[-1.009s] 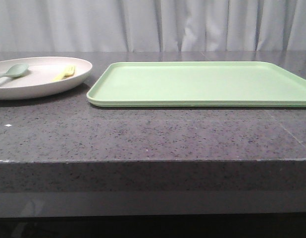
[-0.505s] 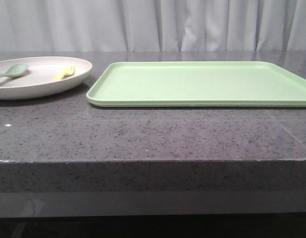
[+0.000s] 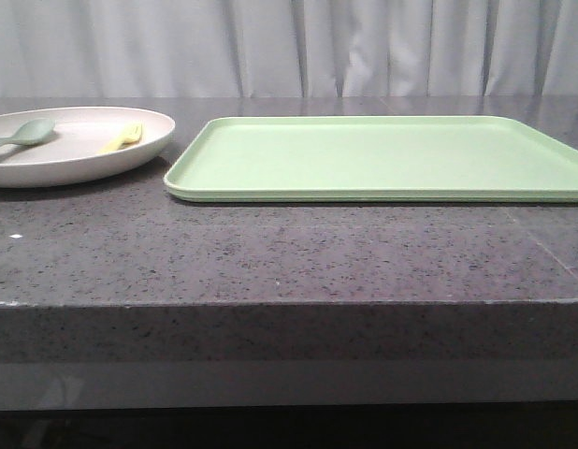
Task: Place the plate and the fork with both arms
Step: 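Grasp the cream plate rim with the left gripper, then lift the plate and carry it over the green tray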
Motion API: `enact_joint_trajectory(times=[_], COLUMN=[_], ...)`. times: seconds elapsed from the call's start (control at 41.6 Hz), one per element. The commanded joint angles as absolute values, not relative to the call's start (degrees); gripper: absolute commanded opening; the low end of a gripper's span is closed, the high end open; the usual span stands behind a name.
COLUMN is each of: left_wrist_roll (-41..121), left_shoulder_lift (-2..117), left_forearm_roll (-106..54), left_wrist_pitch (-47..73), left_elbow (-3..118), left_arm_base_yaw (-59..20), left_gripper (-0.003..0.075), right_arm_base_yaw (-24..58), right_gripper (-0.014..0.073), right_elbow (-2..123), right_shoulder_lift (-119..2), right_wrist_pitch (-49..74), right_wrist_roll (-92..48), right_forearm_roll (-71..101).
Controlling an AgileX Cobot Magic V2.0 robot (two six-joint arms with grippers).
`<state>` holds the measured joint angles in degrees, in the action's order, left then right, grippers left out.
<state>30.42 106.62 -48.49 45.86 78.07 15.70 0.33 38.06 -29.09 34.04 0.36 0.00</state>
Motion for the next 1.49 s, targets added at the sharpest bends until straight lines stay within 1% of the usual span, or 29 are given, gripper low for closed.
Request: enact_joint_trajectory(times=[0.0,0.072,0.336,0.481,0.625,0.841,1.057,1.273,1.466], left_wrist_roll=[30.85,30.85,30.66,26.54,18.38,1.92,-5.91,-12.38,-13.96], left_shoulder_lift=[103.93,103.93,101.60,99.22,98.62,99.24,102.67,106.46,110.41], left_forearm_roll=[-51.30,-51.30,-53.43,-52.26,-48.27,-36.46,-35.55,-30.65,-30.18], left_wrist_pitch=[45.01,45.01,45.33,45.71,45.51,42.98,39.27,33.69,32.94], left_elbow=[79.88,79.88,80.42,83.39,88.90,97.98,101.67,101.67,101.67], left_arm_base_yaw=[15.68,15.68,15.55,13.21,8.08,-3.62,-13.28,-20.05,-22.34], left_gripper=[0.0010,-0.0020,-0.0020,-0.0020,-0.0020,-0.0020,-0.0020,-0.0020,-0.0020], right_arm_base_yaw=[0.04,0.04,0.04,0.04,0.04,0.04,0.04,0.04,0.04], right_gripper=[0.0429,0.0429,0.0429,0.0429,0.0429,0.0429,0.0429,0.0429,0.0429], right_elbow=[40.06,40.06,40.06,40.06,40.06,40.06,40.06,40.06,40.06], right_shoulder_lift=[-29.72,-29.72,-29.72,-29.72,-29.72,-29.72,-29.72,-29.72,-29.72], right_wrist_pitch=[30.17,30.17,30.17,30.17,30.17,30.17,30.17,30.17,30.17], right_wrist_roll=[0.00,0.00,0.00,0.00,0.00,0.00,0.00,0.00,0.00], right_forearm_roll=[-0.52,-0.52,-0.52,-0.52,-0.52,-0.52,-0.52,-0.52,-0.52])
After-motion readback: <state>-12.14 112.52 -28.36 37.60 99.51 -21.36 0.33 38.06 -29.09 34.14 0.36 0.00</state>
